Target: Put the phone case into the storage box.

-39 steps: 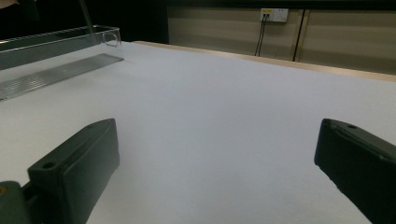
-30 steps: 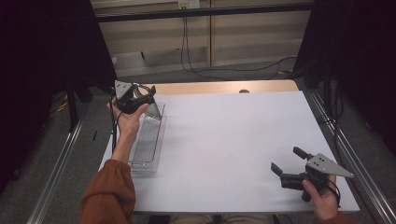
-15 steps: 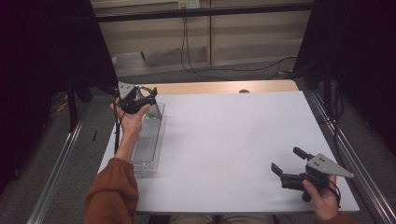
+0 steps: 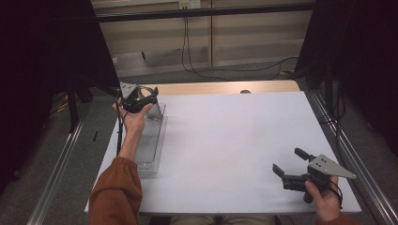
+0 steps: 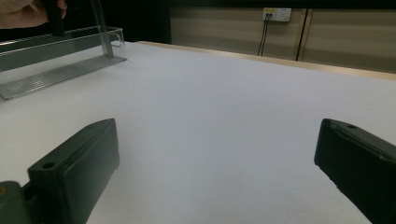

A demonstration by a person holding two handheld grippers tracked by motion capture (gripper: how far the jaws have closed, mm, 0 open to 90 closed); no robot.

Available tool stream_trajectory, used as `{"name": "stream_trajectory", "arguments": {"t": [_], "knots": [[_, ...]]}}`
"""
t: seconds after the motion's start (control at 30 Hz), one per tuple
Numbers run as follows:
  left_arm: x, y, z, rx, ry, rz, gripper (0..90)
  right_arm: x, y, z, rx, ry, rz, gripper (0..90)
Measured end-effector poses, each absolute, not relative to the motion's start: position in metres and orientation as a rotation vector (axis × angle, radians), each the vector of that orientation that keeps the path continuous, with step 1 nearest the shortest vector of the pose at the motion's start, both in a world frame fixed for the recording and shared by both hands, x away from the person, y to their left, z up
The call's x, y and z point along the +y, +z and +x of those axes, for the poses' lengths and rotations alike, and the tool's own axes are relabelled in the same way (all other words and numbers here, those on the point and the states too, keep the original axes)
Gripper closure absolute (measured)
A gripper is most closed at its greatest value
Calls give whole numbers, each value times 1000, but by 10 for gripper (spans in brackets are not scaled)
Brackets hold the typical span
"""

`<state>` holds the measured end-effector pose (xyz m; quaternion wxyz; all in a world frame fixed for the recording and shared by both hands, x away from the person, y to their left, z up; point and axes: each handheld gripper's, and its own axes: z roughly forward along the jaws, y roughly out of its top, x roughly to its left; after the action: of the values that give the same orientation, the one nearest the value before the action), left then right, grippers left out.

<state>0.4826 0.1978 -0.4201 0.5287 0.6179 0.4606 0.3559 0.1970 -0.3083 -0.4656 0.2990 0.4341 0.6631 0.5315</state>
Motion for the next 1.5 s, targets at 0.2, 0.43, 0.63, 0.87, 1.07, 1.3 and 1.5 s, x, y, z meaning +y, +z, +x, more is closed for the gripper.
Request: {"name": "stream_trajectory", "arguments": {"t": [0.2,0.43,0.63,0.87,1.07,1.3,1.5], "knots": [[196,-419,489,1100,840,1499,112,-309,-466,197,1766,1415,1149,0],[192,-419,498,1109,856,1503,96,-310,-467,198,1769,1421,1159,0],[188,-417,504,1109,879,1533,98,-309,-467,198,1771,1423,1161,0],[184,-421,508,1091,882,1549,101,-309,-468,198,1767,1422,1161,0],[181,-422,511,1078,881,1568,107,-310,-468,198,1767,1419,1165,0],[178,-424,512,1077,859,1578,100,-310,-468,198,1773,1421,1164,0],[179,-425,512,1101,823,1580,55,-310,-468,197,1774,1423,1168,0]]}}
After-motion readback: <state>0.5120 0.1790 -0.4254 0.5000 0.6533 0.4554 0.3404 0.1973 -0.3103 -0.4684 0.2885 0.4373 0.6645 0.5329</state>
